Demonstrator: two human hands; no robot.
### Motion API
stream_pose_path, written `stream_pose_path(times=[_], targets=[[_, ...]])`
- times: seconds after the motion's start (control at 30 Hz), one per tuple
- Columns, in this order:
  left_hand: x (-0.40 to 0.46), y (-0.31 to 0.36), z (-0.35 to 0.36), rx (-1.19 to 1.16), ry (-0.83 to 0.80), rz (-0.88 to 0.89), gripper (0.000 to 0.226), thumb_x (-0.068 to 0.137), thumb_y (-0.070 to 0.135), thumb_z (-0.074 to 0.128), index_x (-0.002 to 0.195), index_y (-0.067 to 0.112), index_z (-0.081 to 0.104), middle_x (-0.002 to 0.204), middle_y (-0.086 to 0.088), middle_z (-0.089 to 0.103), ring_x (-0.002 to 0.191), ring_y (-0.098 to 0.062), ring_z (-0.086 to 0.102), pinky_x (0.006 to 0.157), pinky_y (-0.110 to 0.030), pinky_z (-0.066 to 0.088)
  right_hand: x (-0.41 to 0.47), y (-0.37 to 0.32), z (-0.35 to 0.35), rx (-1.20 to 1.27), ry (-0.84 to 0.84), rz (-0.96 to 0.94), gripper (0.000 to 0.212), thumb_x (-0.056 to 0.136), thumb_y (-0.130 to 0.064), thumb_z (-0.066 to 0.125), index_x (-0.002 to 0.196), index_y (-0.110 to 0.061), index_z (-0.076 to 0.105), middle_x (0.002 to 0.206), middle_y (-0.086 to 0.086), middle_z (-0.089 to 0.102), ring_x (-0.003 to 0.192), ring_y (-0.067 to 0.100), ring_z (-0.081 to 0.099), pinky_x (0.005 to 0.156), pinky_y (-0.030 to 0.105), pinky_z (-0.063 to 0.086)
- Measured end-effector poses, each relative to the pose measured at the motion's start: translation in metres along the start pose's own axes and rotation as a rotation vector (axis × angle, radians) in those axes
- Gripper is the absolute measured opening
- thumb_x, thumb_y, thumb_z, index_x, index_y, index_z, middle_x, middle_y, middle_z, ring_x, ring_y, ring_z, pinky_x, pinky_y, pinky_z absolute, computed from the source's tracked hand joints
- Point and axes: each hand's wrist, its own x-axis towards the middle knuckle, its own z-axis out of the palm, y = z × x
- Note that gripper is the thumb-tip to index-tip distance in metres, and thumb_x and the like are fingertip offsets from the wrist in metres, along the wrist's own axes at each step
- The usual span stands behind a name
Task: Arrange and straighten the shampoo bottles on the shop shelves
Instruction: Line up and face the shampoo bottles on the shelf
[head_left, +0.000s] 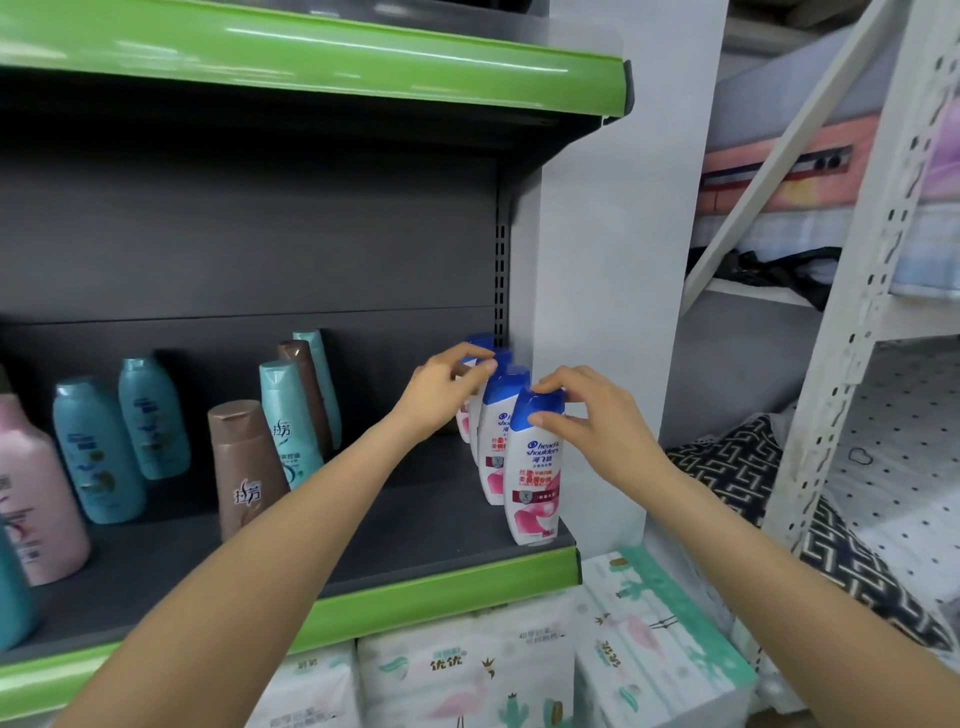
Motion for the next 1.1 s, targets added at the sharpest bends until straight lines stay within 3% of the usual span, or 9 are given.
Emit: stream_pose_path(times=[0.1,0.27,0.4,0.5,0.63,0.73,0.83,0.97,1.1], targets=[[0.014,-0.005,-0.007,-0.014,0.081,-0.038,0.02,0.096,0.03,0.046,0.109,0.025,0.062,0.109,-0.001,0.065,0.102,-0.019,0.06,0.088,-0.03,0.046,0.011,-0.004,-0.005,-0.03,-0.044,0.039,0.03,0.089,-0.029,0.061,0.117,-0.02,0.058,0.115,-0.005,0.055,0.107,0.01,0.052,0.087,0.024,0.046],[0.041,-0.012,-0.009,0.224,-0.014,-0.026,0.029,0.095,0.015,0.047,0.122,0.02,0.058,0.127,-0.003,0.057,0.117,-0.018,0.052,0.094,-0.025,0.039,0.04,-0.007,-0.009,-0.167,-0.165,0.027,0.04,0.097,-0.033,0.046,0.135,-0.021,0.047,0.138,-0.001,0.048,0.124,0.013,0.045,0.091,0.017,0.031],[0.056,-0.018,-0.005,0.289,-0.188,-0.008,0.046,0.093,0.011,0.05,0.136,0.027,0.046,0.142,-0.003,0.044,0.128,-0.021,0.043,0.104,-0.03,0.035,0.054,-0.004,-0.004,-0.132,-0.317,0.12,0.039,0.098,-0.032,0.046,0.136,-0.023,0.047,0.139,-0.001,0.047,0.126,0.016,0.044,0.092,0.018,0.034],[0.059,-0.022,0.0,0.252,-0.263,-0.022,0.049,0.093,0.012,0.052,0.138,0.029,0.042,0.144,0.0,0.042,0.127,-0.02,0.043,0.103,-0.029,0.036,0.057,-0.002,-0.002,-0.097,-0.34,0.155,0.037,0.098,-0.032,0.044,0.132,-0.022,0.051,0.135,-0.001,0.05,0.123,0.014,0.047,0.091,0.019,0.035],[0.048,-0.026,0.003,0.148,-0.076,-0.024,0.037,0.086,0.012,0.063,0.12,0.02,0.052,0.126,-0.005,0.056,0.103,-0.014,0.052,0.087,-0.022,0.037,0.054,0.001,-0.001,-0.064,-0.329,0.143,0.034,0.099,-0.032,0.042,0.13,-0.023,0.054,0.134,-0.002,0.05,0.12,0.011,0.046,0.094,0.018,0.034],[0.039,-0.029,0.004,0.103,0.065,-0.04,0.027,0.083,0.013,0.068,0.104,0.016,0.051,0.117,-0.004,0.058,0.097,-0.015,0.051,0.079,-0.022,0.037,0.054,0.003,0.0,-0.062,-0.333,0.138,0.033,0.099,-0.031,0.042,0.129,-0.024,0.055,0.133,-0.002,0.051,0.12,0.012,0.046,0.098,0.022,0.034],[0.033,-0.026,0.002,0.088,0.109,-0.05,0.025,0.083,0.011,0.068,0.101,0.015,0.051,0.112,-0.002,0.058,0.093,-0.014,0.051,0.067,-0.014,0.039,0.055,0.003,0.0,-0.066,-0.336,0.14,0.033,0.099,-0.032,0.042,0.129,-0.025,0.055,0.133,-0.002,0.051,0.117,0.01,0.046,0.095,0.02,0.034],[0.025,-0.014,-0.004,0.056,0.188,-0.024,0.025,0.082,0.011,0.069,0.103,0.015,0.057,0.106,0.001,0.061,0.094,-0.013,0.055,0.076,-0.02,0.041,0.055,0.004,0.0,-0.068,-0.335,0.144,0.034,0.098,-0.032,0.043,0.129,-0.025,0.055,0.133,-0.002,0.05,0.12,0.013,0.046,0.096,0.022,0.035],[0.01,0.003,-0.022,0.047,0.264,0.081,0.027,0.083,0.013,0.069,0.108,0.014,0.059,0.103,0.004,0.061,0.092,-0.008,0.055,0.076,-0.017,0.043,0.056,0.002,-0.002,-0.057,-0.35,0.165,0.035,0.098,-0.033,0.044,0.13,-0.023,0.053,0.133,0.001,0.051,0.118,0.015,0.048,0.091,0.022,0.038]])
